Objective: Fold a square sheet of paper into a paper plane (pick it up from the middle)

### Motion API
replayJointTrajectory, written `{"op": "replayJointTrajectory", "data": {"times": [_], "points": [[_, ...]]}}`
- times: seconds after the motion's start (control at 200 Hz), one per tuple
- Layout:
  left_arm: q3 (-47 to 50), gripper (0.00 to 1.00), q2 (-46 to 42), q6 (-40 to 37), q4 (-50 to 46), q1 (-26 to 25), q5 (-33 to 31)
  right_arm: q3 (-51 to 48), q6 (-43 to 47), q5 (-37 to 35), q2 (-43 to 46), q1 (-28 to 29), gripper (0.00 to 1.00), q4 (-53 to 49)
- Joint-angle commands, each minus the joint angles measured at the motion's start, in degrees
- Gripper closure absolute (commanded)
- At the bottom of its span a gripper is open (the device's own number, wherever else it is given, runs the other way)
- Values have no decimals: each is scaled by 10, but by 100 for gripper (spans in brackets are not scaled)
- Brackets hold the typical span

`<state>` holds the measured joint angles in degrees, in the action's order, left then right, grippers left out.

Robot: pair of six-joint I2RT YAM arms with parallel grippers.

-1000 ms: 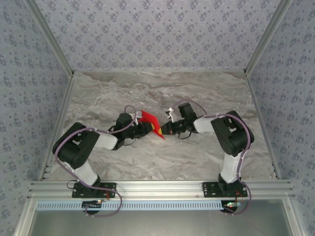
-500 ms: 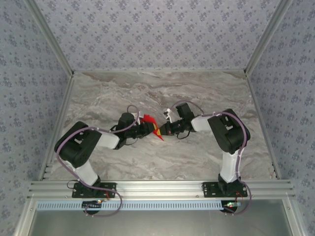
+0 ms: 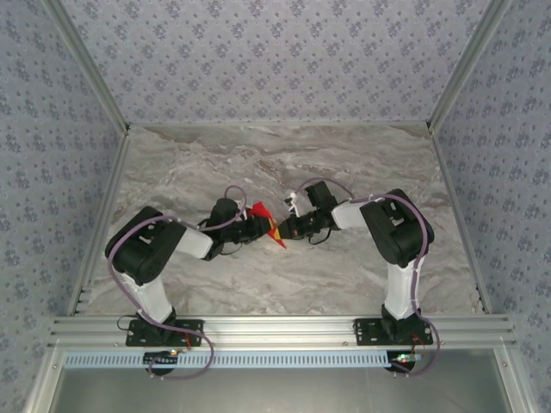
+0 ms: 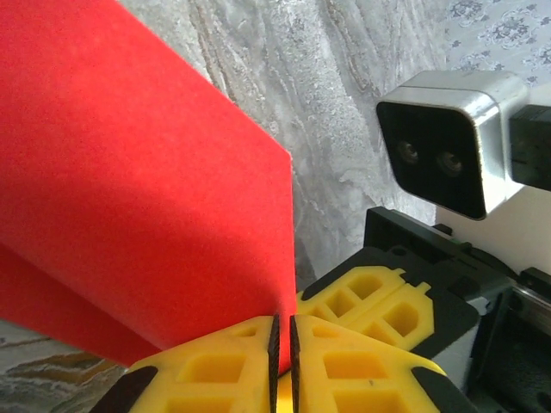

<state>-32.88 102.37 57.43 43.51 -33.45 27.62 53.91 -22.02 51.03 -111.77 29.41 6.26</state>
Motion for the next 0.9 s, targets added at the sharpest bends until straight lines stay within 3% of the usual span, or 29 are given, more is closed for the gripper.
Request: {"op": "replayJointTrajectory", "data": {"times": [0.0, 0.38, 0.724, 0.894], "points": [[-10, 87, 12, -18, 7, -2, -8, 13, 11, 4, -14, 5, 100, -23], [-14, 88, 31, -16, -6, -2, -17, 24, 24, -12, -13, 9, 100, -58], [-25, 89, 38, -16, -47, -2, -29, 33, 60, -32, 13, 9, 84, -114], [-29, 89, 43, -12, -60, -2, -33, 32, 85, -40, 23, 9, 82, -137]]}}
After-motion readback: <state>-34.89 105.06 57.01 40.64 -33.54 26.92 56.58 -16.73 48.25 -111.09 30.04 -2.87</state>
